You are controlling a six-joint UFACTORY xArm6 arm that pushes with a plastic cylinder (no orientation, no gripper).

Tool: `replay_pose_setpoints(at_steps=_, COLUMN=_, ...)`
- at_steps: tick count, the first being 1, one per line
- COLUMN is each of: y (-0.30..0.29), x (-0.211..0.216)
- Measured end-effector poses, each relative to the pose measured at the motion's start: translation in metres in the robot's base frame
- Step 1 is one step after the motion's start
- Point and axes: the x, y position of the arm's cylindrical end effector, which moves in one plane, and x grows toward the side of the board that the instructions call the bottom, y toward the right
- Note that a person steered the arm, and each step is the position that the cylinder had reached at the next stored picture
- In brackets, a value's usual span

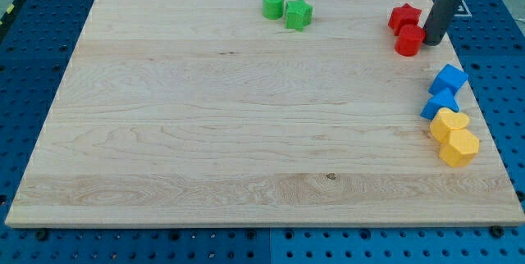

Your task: Slide the red circle to the bottom right side of the green star

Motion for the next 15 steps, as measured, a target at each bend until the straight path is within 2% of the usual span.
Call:
replay_pose_setpoints(at_steps=1, y=0.001, x=0.001)
replay_pose_setpoints(at_steps=4, y=0.05, x=0.013)
replay_pose_setpoints(at_steps=7, y=0.052, x=0.025)
replay_pose_setpoints(at_steps=9, y=0.021, x=0.023)
replay_pose_setpoints(at_steps=12, y=-0.06, x=-0.011)
replay_pose_setpoints(at_steps=14, y=-0.116, x=-0.013)
replay_pose_setpoints(at_steps=15, y=-0.124, x=-0.015)
